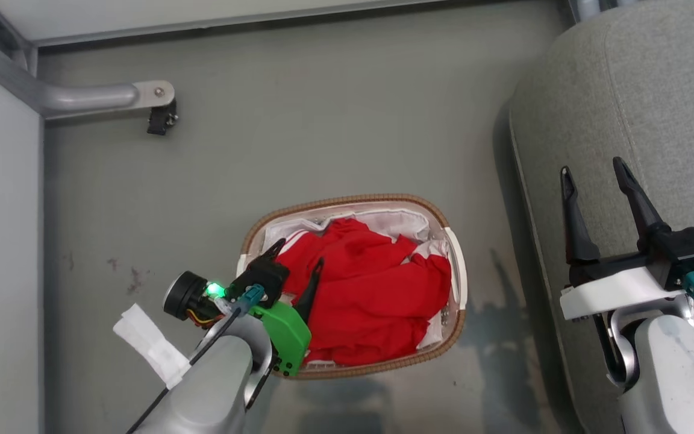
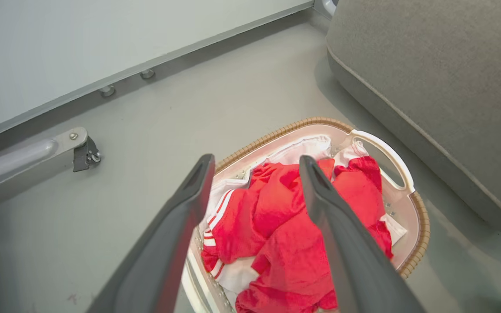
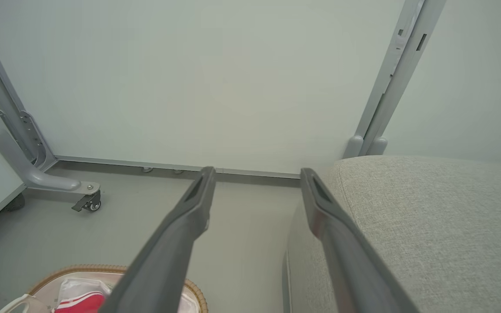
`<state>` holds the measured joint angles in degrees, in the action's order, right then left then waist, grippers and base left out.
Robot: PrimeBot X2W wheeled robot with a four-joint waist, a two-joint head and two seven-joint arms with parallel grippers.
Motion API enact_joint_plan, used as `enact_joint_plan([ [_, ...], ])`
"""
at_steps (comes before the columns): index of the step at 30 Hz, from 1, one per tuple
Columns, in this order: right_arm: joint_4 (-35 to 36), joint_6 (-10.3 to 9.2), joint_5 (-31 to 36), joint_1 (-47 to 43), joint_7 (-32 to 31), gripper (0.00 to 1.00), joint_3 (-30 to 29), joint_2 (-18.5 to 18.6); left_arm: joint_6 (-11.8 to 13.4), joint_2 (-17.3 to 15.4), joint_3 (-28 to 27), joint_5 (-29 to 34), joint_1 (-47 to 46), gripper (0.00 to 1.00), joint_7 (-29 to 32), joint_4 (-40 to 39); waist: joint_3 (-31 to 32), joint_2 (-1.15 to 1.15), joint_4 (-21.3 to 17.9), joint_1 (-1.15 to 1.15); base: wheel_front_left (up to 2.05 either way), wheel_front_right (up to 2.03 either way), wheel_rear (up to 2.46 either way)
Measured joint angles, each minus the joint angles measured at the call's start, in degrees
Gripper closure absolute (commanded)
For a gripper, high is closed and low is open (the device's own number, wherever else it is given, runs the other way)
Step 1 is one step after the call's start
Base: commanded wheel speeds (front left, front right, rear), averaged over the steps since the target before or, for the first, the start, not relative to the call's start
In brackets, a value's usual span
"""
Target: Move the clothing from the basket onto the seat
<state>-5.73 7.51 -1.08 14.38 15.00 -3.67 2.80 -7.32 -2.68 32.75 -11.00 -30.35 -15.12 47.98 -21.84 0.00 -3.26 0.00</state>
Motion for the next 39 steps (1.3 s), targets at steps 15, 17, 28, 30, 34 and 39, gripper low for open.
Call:
enact_joint_plan([
  [15, 0.59, 0.0, -3.85, 5.08, -0.01, 0.0, 1.6, 0.03, -0.09, -0.33, 16.31, -6.14, -11.83, 0.0, 4.68, 17.12, -13.75, 0.0, -5.68, 0.01, 0.0, 0.0, 0.0],
  [17, 0.62, 0.01, -4.04, 5.37, -0.01, 0.0, 2.53, -0.01, -0.1, -0.88, 17.98, -6.93, -12.78, 0.0, 5.1, 17.89, -15.06, 0.0, -6.53, 0.0, 0.0, 0.0, 0.0],
  [28, 0.92, 0.01, -5.61, 6.43, -0.01, 0.0, 5.04, 0.0, -0.16, -3.07, 23.06, -12.17, -15.75, 0.0, 7.5, 20.75, -19.44, 0.0, -9.93, 0.0, 0.0, 0.0, 0.0],
  [30, 0.91, 0.01, -5.69, 6.49, -0.01, 0.0, 5.26, 0.0, -0.16, -3.32, 23.7, -13.27, -16.12, 0.0, 8.01, 21.02, -19.9, 0.0, -10.33, 0.0, 0.0, 0.0, 0.0],
  [34, 0.92, 0.01, -5.93, 6.53, -0.01, 0.0, 5.37, 0.0, -0.16, -3.52, 25.23, -14.47, -16.29, 0.0, 8.08, 21.12, -20.53, 0.0, -10.75, 0.0, 0.0, 0.0, 0.0],
  [39, 0.69, 0.01, -5.93, 6.53, -0.01, 0.0, 5.44, 0.02, -0.16, -3.13, 28.1, -16.21, -15.95, 0.45, 8.21, 20.35, -20.46, 0.0, -10.49, 0.0, 0.0, 0.0, 0.0],
])
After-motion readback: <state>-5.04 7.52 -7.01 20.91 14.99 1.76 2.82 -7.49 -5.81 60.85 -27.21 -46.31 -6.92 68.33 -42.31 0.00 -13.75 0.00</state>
